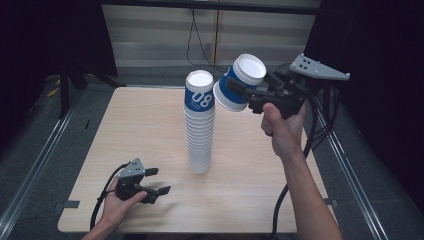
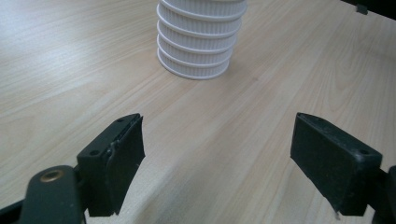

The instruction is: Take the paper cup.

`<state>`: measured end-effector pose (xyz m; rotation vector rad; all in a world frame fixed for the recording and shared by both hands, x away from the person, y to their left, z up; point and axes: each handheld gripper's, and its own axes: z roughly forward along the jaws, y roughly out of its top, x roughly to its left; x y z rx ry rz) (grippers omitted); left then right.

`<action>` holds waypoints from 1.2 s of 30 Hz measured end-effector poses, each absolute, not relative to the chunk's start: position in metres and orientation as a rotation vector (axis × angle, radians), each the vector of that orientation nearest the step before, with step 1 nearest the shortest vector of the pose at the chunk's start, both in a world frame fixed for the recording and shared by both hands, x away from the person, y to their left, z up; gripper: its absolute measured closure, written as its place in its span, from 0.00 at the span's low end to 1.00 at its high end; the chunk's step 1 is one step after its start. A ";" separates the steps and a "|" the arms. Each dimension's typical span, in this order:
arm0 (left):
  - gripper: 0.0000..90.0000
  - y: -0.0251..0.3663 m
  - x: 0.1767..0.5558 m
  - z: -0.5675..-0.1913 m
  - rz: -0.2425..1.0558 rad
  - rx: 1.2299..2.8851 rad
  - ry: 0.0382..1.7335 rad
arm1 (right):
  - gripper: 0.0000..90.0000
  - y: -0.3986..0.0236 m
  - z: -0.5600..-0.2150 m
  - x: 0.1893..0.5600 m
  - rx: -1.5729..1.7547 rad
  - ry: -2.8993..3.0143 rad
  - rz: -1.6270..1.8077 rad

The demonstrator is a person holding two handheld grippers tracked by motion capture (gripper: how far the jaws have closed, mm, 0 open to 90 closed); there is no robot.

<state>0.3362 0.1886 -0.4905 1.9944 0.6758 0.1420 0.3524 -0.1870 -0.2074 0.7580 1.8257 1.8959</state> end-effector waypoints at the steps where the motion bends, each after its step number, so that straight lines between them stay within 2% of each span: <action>1: 0.19 0.188 0.336 -0.490 0.144 1.998 0.673 | 0.30 -0.190 -0.210 0.351 0.764 1.827 1.889; 6: 0.19 0.187 0.337 -0.489 0.138 1.994 0.675 | 0.30 -0.208 -0.232 0.349 0.819 1.830 1.885; 13: 0.17 0.186 0.338 -0.483 0.125 1.951 0.652 | 0.30 -0.211 -0.256 0.350 0.859 1.881 1.851; 21: 0.18 0.190 0.335 -0.484 0.094 1.935 0.669 | 0.30 -0.200 -0.304 0.352 0.934 2.007 1.797; 30: 0.18 0.193 0.336 -0.483 0.144 1.924 0.690 | 0.30 -0.195 -0.333 0.351 0.971 2.060 1.756; 36: 0.18 0.189 0.339 -0.479 0.149 1.913 0.648 | 0.30 -0.184 -0.353 0.352 0.971 2.112 1.744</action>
